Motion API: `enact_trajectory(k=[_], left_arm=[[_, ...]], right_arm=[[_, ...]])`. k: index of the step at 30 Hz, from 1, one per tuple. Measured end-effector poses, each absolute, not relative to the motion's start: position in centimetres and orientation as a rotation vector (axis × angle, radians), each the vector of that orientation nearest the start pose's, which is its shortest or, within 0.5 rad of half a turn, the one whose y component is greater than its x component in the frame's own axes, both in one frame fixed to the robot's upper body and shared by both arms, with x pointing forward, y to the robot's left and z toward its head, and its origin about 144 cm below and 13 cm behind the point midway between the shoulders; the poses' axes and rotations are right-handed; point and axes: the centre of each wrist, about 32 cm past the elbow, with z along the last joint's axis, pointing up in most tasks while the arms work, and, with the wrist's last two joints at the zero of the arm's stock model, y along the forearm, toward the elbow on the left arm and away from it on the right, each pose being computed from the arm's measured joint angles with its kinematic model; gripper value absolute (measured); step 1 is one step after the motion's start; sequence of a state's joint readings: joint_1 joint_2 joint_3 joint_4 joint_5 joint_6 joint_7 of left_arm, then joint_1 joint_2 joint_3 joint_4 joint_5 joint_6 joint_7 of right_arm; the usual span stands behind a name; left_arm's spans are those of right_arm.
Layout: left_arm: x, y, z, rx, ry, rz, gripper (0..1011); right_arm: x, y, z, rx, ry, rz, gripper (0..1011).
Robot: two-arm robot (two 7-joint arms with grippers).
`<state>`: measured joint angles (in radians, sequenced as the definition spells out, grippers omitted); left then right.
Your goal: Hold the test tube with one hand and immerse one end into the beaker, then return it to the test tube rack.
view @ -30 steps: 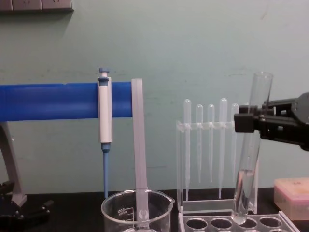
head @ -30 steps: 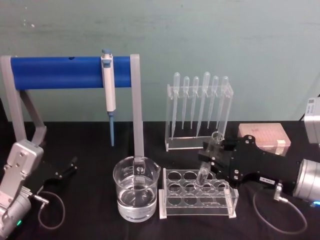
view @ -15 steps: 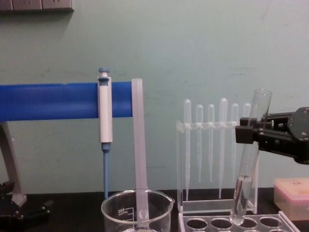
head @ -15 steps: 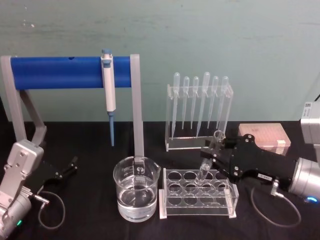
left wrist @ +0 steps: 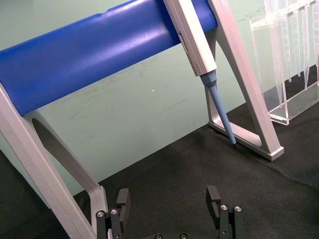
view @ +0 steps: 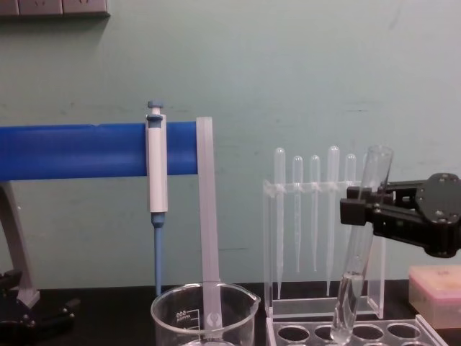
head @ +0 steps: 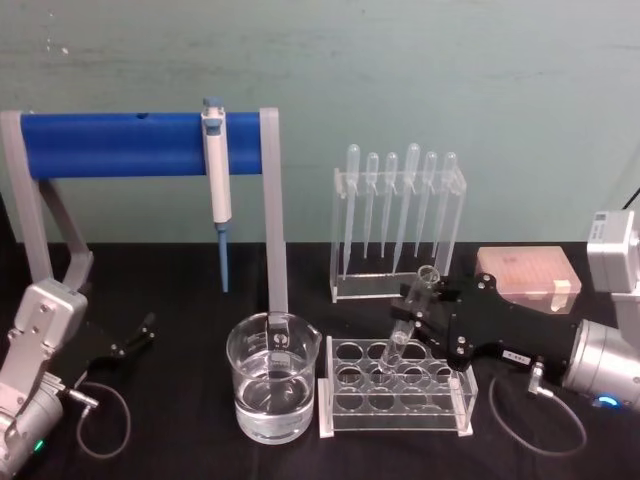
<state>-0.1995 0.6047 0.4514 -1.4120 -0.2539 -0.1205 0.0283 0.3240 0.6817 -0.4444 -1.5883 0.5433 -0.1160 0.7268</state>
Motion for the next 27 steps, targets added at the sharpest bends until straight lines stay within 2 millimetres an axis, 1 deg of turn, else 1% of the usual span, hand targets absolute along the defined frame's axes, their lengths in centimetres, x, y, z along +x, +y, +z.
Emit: enact_trajectory(k=[16,27], left_arm=[[48.9,31.0,114.0,0.304,-0.285,1.248,1000],[48.9,31.0,114.0,0.305,-0.285,1.248,1000]], right_arm=[[51.9,-30.1,121.9,-0.072,-0.228,-0.479,225],[51.8,-29.5,120.6,-0.076,-0.208,-0.472,225]])
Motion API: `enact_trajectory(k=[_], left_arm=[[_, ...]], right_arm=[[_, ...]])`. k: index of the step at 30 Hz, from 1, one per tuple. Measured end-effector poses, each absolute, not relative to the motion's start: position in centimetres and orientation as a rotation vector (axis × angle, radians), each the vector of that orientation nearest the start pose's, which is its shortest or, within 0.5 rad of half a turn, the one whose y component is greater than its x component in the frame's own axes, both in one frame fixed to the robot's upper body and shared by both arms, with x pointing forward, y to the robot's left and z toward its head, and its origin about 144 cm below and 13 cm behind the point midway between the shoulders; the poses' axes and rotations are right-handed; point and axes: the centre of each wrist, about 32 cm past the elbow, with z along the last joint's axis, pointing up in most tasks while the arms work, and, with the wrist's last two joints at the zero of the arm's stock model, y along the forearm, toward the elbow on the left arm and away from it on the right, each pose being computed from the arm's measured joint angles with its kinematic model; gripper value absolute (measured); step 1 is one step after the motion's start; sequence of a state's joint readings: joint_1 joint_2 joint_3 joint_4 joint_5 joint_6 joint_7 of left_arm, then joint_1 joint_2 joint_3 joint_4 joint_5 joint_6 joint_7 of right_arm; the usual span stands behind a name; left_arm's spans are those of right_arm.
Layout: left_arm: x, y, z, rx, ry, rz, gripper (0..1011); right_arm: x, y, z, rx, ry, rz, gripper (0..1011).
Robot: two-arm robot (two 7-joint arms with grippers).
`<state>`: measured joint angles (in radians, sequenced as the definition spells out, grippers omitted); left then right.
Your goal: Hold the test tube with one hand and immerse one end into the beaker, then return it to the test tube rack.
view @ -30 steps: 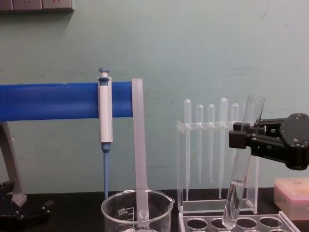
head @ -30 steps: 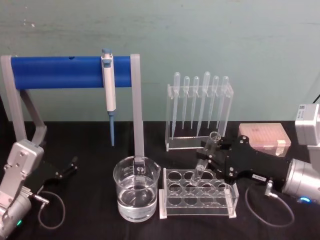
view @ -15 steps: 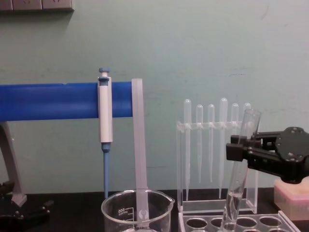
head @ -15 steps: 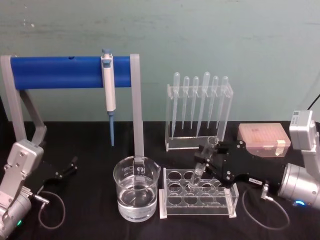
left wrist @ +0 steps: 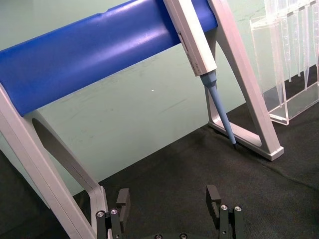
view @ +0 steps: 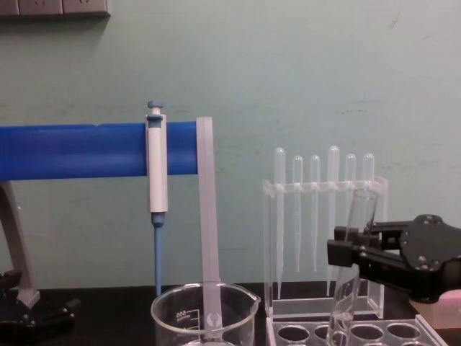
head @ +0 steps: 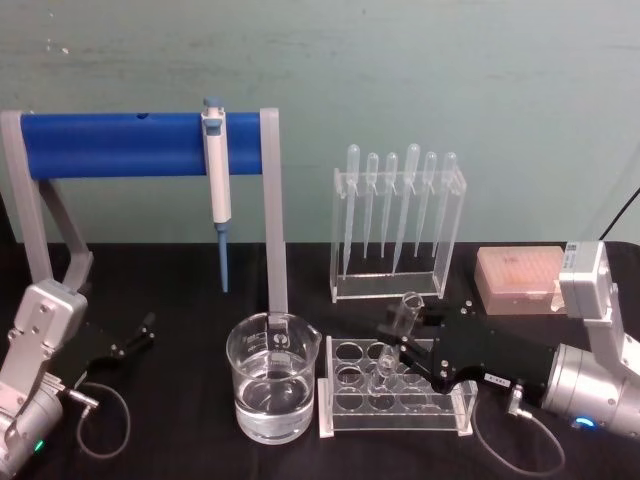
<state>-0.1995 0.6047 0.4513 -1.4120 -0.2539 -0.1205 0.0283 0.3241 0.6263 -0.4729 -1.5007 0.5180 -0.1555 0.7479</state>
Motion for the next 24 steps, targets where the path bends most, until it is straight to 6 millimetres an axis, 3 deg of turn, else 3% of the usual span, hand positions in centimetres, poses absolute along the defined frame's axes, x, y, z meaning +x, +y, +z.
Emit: enact_trajectory(k=[24], left_arm=[[48.9,31.0,114.0,0.304,-0.285,1.248,1000]], right_arm=[[50.8,-29.1,119.5,-0.099,-0.219,-0.489,225]])
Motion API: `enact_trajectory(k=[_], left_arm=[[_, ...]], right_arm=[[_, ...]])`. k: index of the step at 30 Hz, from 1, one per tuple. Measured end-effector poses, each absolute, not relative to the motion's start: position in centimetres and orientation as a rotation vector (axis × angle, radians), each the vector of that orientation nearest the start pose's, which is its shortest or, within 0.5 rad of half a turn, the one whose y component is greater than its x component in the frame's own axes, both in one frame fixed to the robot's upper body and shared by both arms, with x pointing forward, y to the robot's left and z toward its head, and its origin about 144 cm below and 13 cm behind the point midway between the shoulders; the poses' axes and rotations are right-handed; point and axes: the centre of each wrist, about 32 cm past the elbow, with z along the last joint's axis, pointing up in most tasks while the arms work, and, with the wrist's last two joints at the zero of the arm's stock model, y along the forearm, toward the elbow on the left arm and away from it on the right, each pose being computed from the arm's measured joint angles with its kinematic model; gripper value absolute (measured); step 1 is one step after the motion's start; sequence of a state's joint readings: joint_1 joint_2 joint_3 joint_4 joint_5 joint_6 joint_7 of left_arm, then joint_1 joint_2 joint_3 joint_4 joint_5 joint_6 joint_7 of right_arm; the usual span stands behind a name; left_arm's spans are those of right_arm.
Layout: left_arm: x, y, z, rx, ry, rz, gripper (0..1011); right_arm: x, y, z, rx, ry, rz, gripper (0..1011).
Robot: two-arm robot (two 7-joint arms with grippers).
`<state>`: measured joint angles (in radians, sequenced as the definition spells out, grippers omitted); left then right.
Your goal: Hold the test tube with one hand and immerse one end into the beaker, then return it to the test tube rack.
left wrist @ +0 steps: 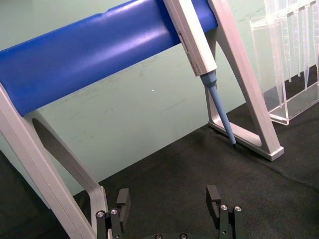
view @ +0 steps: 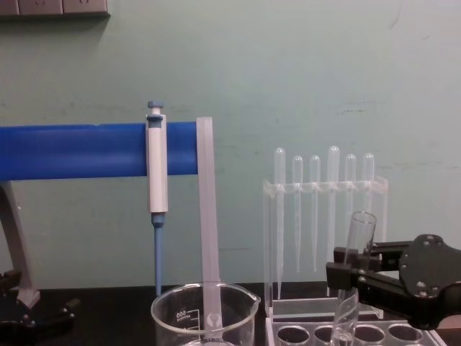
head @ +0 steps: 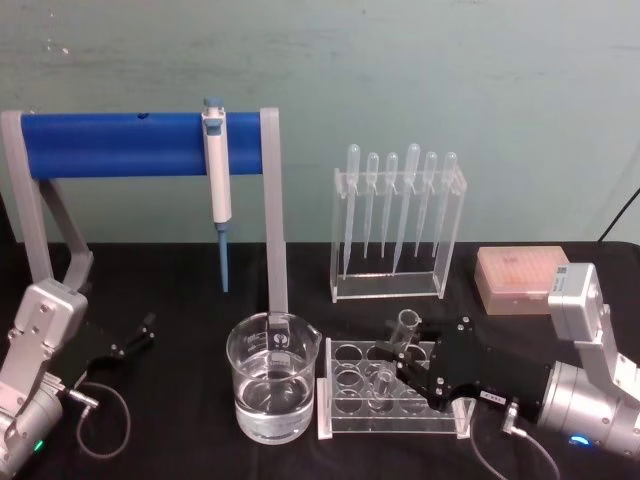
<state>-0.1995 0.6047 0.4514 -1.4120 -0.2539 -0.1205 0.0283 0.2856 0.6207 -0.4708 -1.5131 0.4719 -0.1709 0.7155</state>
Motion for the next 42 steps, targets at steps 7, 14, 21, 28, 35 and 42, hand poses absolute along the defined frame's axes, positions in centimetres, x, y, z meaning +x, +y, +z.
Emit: enact_trajectory(k=[7,14,21,28,35,42], left_arm=[[48.9,31.0,114.0,0.304,-0.285,1.248,1000],[48.9,31.0,114.0,0.305,-0.285,1.248,1000],[48.9,31.0,114.0,0.304,-0.285,1.248,1000],[48.9,31.0,114.0,0.305,-0.285,1.248,1000],[48.9,31.0,114.0,0.304,-0.285,1.248,1000],[48.9,31.0,114.0,0.304,-0.285,1.248,1000]], right_arm=[[50.7,-29.1,119.2,-0.098,-0.225,-0.497,225],[50.6,-29.1,118.8,-0.092,-0.218,-0.51,225],[50.6,-29.2,118.4,-0.088,-0.214,-0.518,225],[50.6,-29.3,118.1,-0.089,-0.213,-0.521,225],[50.8,-29.4,118.0,-0.095,-0.214,-0.52,225],[50.8,-29.3,118.0,-0.095,-0.214,-0.518,225]])
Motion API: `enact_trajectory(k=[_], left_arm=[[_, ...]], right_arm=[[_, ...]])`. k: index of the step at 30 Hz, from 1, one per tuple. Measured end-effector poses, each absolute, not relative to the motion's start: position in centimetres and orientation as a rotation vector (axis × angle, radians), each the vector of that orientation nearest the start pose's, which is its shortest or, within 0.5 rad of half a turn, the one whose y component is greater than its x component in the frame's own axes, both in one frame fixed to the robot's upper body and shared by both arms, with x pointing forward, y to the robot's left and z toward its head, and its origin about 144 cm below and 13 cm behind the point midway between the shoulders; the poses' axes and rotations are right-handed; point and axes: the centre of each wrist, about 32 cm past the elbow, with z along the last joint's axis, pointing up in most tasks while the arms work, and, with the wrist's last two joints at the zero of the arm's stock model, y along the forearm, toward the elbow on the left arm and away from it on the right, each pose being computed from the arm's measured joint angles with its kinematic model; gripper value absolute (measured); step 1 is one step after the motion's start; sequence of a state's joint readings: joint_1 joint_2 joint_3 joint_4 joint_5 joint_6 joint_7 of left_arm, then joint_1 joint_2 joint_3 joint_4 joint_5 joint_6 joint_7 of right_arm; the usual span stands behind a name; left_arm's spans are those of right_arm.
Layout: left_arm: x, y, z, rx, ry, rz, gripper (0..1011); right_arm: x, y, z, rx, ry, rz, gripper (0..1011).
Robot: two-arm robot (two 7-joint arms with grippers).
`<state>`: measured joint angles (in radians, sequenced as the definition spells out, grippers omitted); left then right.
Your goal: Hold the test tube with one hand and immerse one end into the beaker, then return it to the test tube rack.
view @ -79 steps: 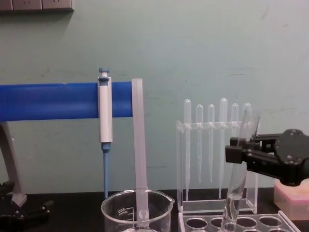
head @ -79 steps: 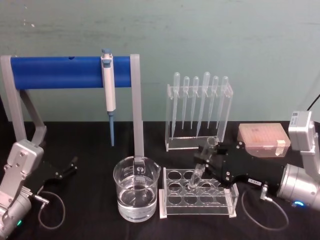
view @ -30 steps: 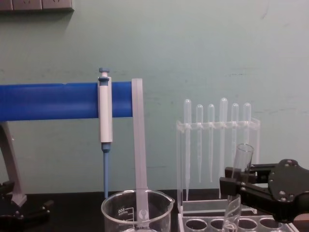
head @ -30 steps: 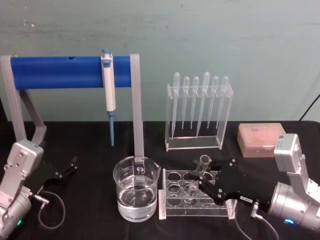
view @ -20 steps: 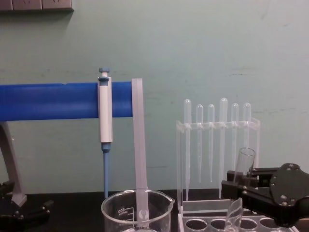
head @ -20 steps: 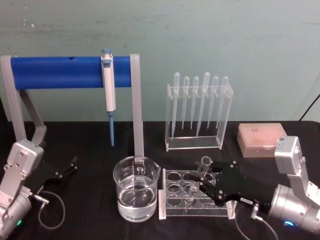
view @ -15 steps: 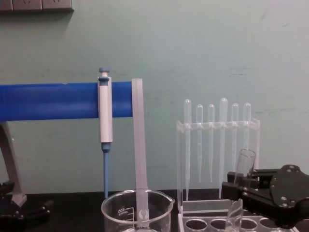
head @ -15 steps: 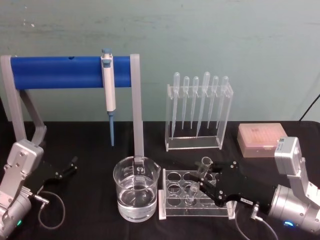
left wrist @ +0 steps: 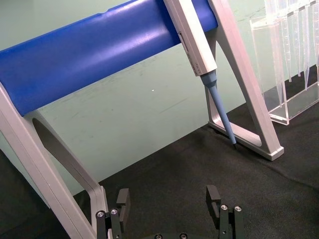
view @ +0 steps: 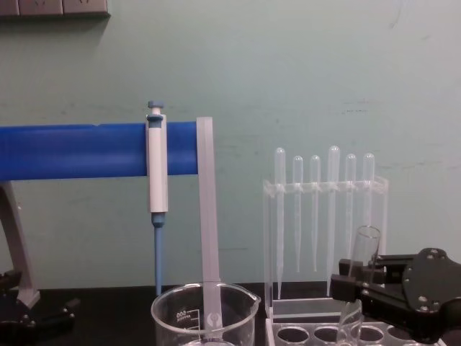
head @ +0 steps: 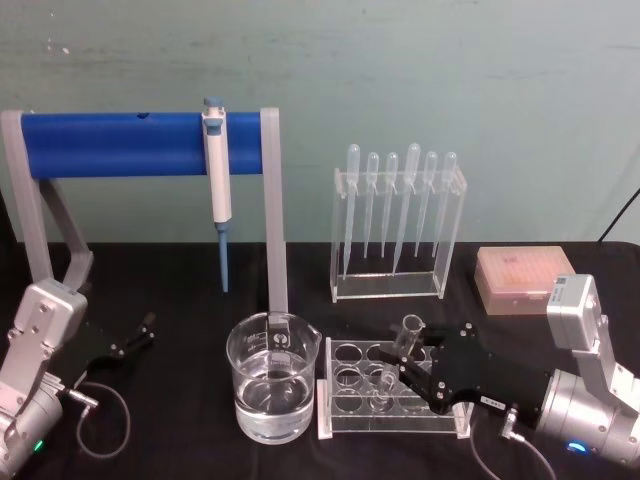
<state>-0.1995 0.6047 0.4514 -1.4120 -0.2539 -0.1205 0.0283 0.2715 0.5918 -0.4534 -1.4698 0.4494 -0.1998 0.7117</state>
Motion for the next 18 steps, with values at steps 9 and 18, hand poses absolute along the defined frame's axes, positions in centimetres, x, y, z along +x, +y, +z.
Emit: enact_trajectory(k=[9,18], left_arm=[[48.86,30.97,113.98,0.304,-0.285,1.248,1000],[48.86,30.97,113.98,0.305,-0.285,1.248,1000]], right_arm=[[50.8,-29.34,118.04,-0.095,-0.214,-0.517,456],[50.79,-29.34,118.06,-0.094,-0.214,-0.517,741]])
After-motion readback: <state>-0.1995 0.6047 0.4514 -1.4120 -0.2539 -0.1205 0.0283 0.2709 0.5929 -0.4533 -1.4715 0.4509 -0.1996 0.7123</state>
